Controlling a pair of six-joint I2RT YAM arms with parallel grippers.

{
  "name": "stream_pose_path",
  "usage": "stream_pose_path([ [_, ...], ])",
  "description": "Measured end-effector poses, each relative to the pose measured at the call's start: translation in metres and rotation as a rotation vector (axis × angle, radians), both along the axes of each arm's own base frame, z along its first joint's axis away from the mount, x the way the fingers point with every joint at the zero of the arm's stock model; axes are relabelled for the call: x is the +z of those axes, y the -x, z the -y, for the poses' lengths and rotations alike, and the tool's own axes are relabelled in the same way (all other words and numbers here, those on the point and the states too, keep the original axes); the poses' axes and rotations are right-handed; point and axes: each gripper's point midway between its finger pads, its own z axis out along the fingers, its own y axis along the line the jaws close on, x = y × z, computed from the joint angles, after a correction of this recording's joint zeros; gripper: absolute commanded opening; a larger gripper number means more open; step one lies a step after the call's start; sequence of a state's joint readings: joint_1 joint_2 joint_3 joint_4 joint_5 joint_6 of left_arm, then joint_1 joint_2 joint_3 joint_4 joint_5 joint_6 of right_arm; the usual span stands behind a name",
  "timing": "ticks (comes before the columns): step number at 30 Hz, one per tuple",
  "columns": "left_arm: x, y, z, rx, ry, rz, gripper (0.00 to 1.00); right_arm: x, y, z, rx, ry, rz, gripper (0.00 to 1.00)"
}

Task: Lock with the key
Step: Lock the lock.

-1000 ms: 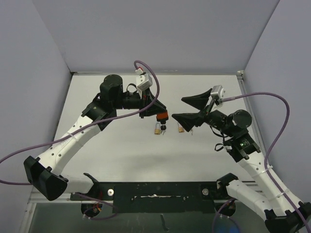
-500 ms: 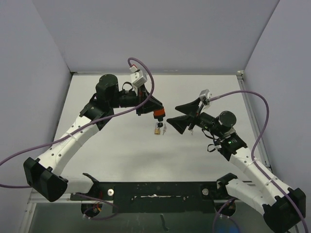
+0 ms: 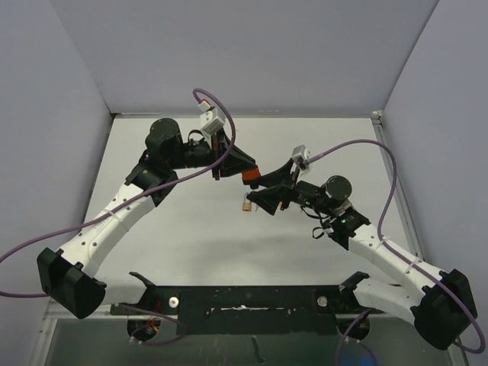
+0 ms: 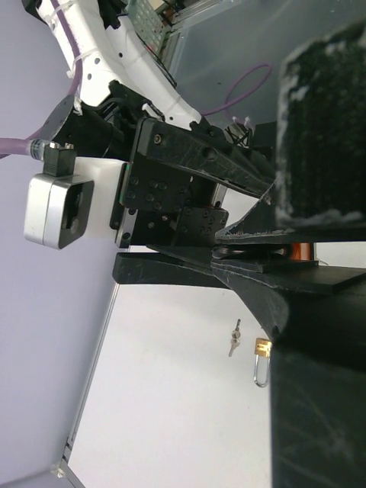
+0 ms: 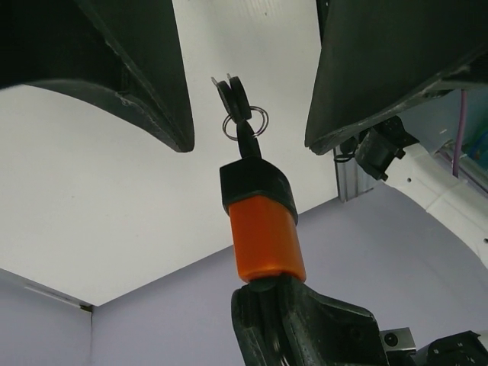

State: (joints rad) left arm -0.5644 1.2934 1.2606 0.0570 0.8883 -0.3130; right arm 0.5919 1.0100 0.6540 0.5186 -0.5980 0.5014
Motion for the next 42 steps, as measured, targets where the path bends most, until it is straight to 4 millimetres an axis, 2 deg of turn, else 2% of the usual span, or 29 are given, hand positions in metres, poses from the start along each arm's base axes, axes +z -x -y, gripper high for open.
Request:
stream_pose_path([
  [2, 0.000, 0.001, 0.000, -0.005, 0.003, -0.004, 0.00, -0.002, 0.001, -0.004, 0.013, 0.003, 0.000, 0.44],
  [4, -0.001, 0.001, 0.000, -0.008, 0.005, -0.013, 0.00, -0.005, 0.001, -0.006, 0.017, 0.007, -0.003, 0.22],
  [5, -0.002, 0.001, 0.000, -0.010, 0.006, -0.017, 0.00, -0.005, 0.001, -0.007, 0.020, 0.008, 0.001, 0.15],
  [8, -0.003, 0.001, 0.000, -0.011, 0.008, -0.019, 0.00, -0.004, 0.000, -0.007, 0.018, 0.005, 0.007, 0.00],
  [20, 0.000, -0.003, -0.005, -0.004, 0.058, -0.028, 0.00, -0.001, 0.002, -0.009, 0.017, -0.003, 0.015, 0.00],
  [32, 0.007, -0.007, -0.020, -0.019, 0.073, -0.073, 0.00, 0.004, 0.006, -0.021, -0.021, -0.007, 0.069, 0.00],
  [42, 0.015, -0.020, -0.032, -0.010, 0.098, -0.133, 0.00, 0.009, -0.003, -0.030, -0.062, -0.042, 0.104, 0.00],
])
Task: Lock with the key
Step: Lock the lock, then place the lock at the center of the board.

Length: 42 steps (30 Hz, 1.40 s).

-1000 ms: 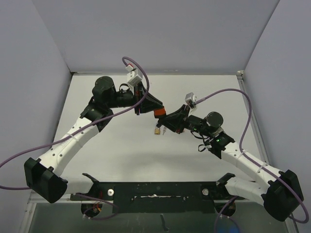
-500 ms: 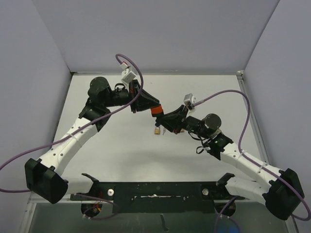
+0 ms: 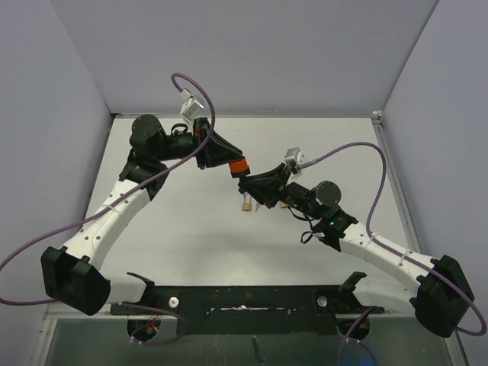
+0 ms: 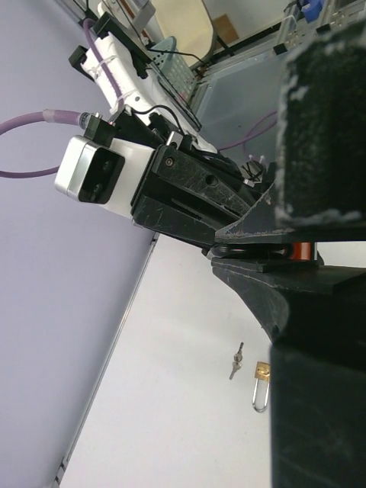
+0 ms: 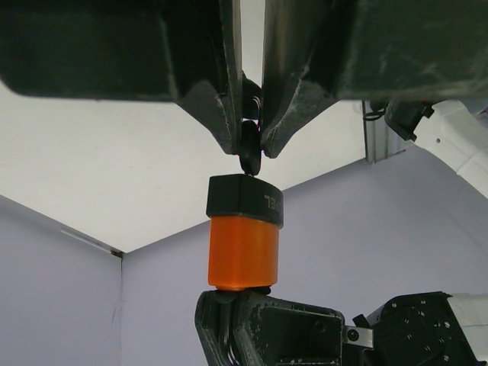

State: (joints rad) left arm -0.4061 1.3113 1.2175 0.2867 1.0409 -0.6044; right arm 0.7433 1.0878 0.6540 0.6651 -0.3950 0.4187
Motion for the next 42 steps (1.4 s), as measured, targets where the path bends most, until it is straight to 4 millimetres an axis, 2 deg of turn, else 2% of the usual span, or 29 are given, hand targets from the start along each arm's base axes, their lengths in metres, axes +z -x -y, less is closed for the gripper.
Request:
stream_pose_path([
  [9, 0.012, -0.011, -0.004, 0.064, 0.043, 0.034, 0.00, 0.006, -0.009, 0.003, -0.052, -0.068, 0.020, 0.00],
  [14, 0.001, -0.015, -0.011, 0.153, 0.048, 0.053, 0.00, -0.004, -0.011, 0.003, -0.062, -0.063, -0.015, 0.00],
  [17, 0.002, -0.021, -0.015, 0.214, 0.046, 0.087, 0.00, -0.012, -0.012, 0.001, -0.060, -0.046, -0.033, 0.00],
  [18, 0.007, -0.030, -0.020, 0.269, 0.054, 0.116, 0.00, -0.021, -0.010, 0.000, -0.050, -0.024, -0.052, 0.00],
  [19, 0.017, -0.046, -0.031, 0.359, 0.069, 0.166, 0.00, -0.038, -0.004, -0.002, -0.024, 0.019, -0.088, 0.00],
  [22, 0.046, -0.080, -0.065, 0.566, 0.103, 0.271, 0.00, -0.099, 0.014, -0.005, 0.032, 0.173, -0.226, 0.00],
  [24, 0.060, -0.091, -0.081, 0.649, 0.120, 0.318, 0.00, -0.119, 0.023, -0.004, 0.055, 0.226, -0.276, 0.00],
  [27, 0.071, -0.095, -0.090, 0.688, 0.137, 0.350, 0.00, -0.132, 0.028, -0.002, 0.062, 0.264, -0.312, 0.00],
  [30, 0.070, -0.096, -0.091, 0.692, 0.131, 0.356, 0.00, -0.134, 0.028, 0.001, 0.055, 0.276, -0.315, 0.00],
  [33, 0.060, -0.099, -0.091, 0.694, 0.097, 0.339, 0.00, -0.135, 0.024, 0.004, 0.025, 0.289, -0.305, 0.00],
  [36, 0.037, -0.104, -0.092, 0.698, 0.032, 0.285, 0.00, -0.137, 0.017, 0.008, -0.023, 0.313, -0.306, 0.00],
  [39, -0.007, -0.111, -0.098, 0.698, -0.058, 0.179, 0.00, -0.131, 0.003, 0.008, -0.076, 0.334, -0.296, 0.00],
  [42, -0.065, -0.123, -0.109, 0.707, -0.156, 0.025, 0.00, -0.119, -0.013, 0.005, -0.126, 0.338, -0.274, 0.00],
])
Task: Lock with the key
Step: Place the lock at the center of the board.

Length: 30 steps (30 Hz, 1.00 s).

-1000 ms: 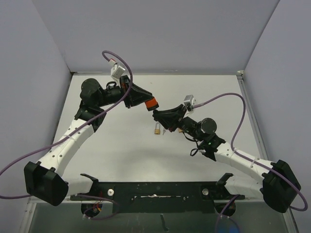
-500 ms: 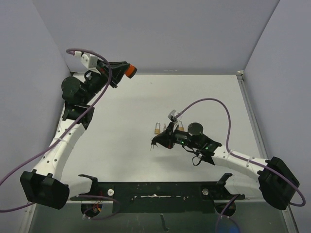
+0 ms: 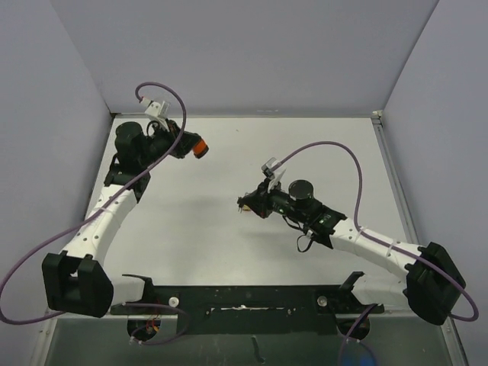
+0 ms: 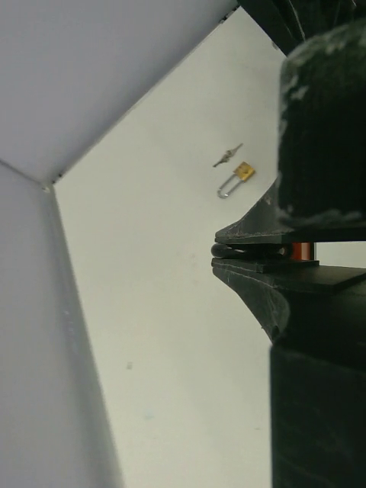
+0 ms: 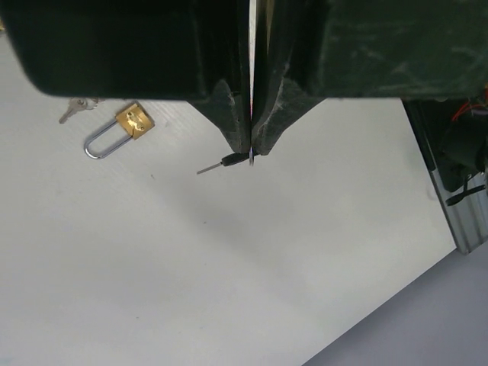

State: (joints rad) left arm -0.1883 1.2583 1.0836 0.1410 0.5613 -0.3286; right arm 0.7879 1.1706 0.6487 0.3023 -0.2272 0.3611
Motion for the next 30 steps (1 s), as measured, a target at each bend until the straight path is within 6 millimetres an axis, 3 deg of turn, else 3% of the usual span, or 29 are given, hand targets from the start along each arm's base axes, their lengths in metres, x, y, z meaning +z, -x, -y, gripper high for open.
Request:
stream_pose_path([
  [6, -0.115, -0.002, -0.014, 0.039, -0.054, -0.326, 0.00, 0.007, -0.029, -0.017, -0.036, 0.035, 0.018, 0.00],
  [11, -0.178, 0.007, -0.021, 0.075, -0.096, -0.489, 0.00, -0.022, -0.050, -0.040, -0.026, 0.088, -0.037, 0.00],
  [21, -0.258, 0.009, -0.037, 0.126, -0.148, -0.692, 0.00, -0.093, -0.072, -0.074, 0.014, 0.177, -0.171, 0.00],
  [24, -0.282, 0.012, -0.039, 0.128, -0.160, -0.749, 0.10, -0.106, -0.073, -0.079, 0.025, 0.187, -0.198, 0.00],
  [30, -0.296, 0.011, -0.033, 0.087, -0.127, -0.776, 0.21, -0.119, -0.075, -0.089, 0.045, 0.181, -0.231, 0.00],
])
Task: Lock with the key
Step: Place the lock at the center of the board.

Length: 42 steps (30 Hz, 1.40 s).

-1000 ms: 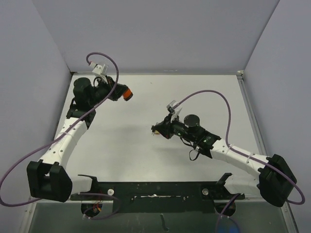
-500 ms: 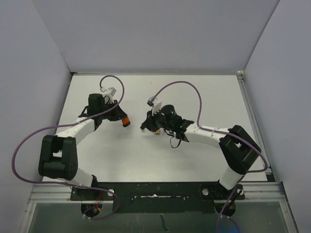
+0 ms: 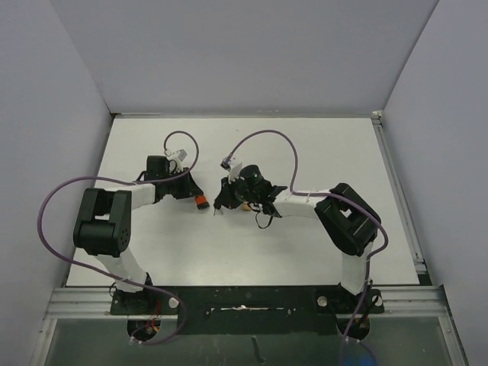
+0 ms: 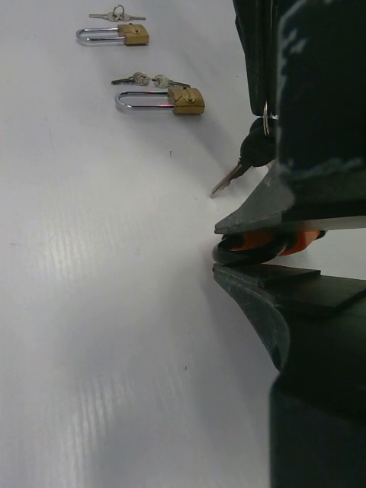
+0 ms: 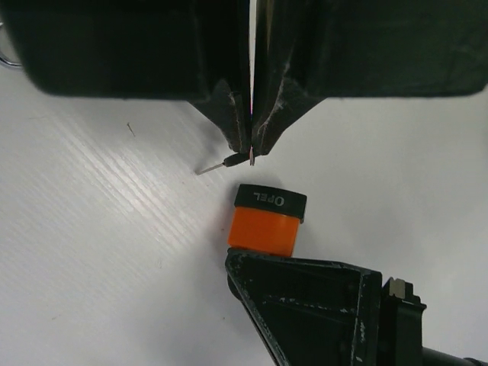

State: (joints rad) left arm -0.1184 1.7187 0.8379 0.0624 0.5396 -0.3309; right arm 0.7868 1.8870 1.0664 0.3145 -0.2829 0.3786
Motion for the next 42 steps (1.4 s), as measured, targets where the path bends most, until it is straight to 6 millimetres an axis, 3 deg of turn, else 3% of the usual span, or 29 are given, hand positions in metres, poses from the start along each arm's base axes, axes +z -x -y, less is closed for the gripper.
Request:
stream_pose_path([
  [5, -0.018, 0.006, 0.005, -0.029, 0.025, -0.054, 0.29, -0.007, -0.005, -0.006, 0.004, -0.005, -0.010, 0.00],
  [6, -0.019, 0.006, 0.007, -0.039, 0.037, -0.058, 0.36, -0.010, -0.007, -0.006, 0.001, -0.003, -0.014, 0.00],
  [10, -0.012, -0.001, 0.014, -0.071, 0.068, -0.018, 0.60, -0.016, -0.012, -0.006, -0.009, -0.006, -0.028, 0.00],
  [16, -0.003, -0.015, 0.014, -0.077, 0.070, 0.049, 0.72, -0.028, -0.025, 0.002, -0.037, -0.001, -0.049, 0.00],
  [17, -0.002, -0.017, 0.014, -0.075, 0.070, 0.055, 0.90, -0.029, -0.025, 0.002, -0.039, 0.000, -0.050, 0.00],
  [18, -0.002, -0.019, 0.013, -0.074, 0.068, 0.060, 0.97, -0.029, -0.027, 0.003, -0.042, 0.000, -0.051, 0.00],
  [23, 0.004, -0.033, 0.009, -0.054, 0.068, 0.097, 0.98, -0.028, -0.028, 0.003, -0.041, -0.008, -0.059, 0.01],
  [25, 0.005, -0.036, 0.005, -0.041, 0.069, 0.102, 0.98, -0.027, -0.027, 0.002, -0.034, -0.015, -0.065, 0.12],
  [27, 0.005, -0.038, 0.003, -0.028, 0.068, 0.104, 0.98, -0.026, -0.025, 0.001, -0.027, -0.021, -0.074, 0.30],
  [29, 0.006, -0.040, 0.001, -0.014, 0.064, 0.108, 0.98, -0.027, -0.022, -0.001, -0.019, -0.023, -0.083, 0.37],
  [35, 0.014, -0.039, -0.004, 0.015, 0.049, 0.127, 0.98, -0.031, -0.014, -0.003, 0.004, -0.003, -0.086, 0.44],
  [42, 0.053, -0.040, -0.010, 0.032, 0.026, 0.217, 0.98, -0.020, -0.014, 0.004, 0.011, 0.010, -0.060, 0.47],
])
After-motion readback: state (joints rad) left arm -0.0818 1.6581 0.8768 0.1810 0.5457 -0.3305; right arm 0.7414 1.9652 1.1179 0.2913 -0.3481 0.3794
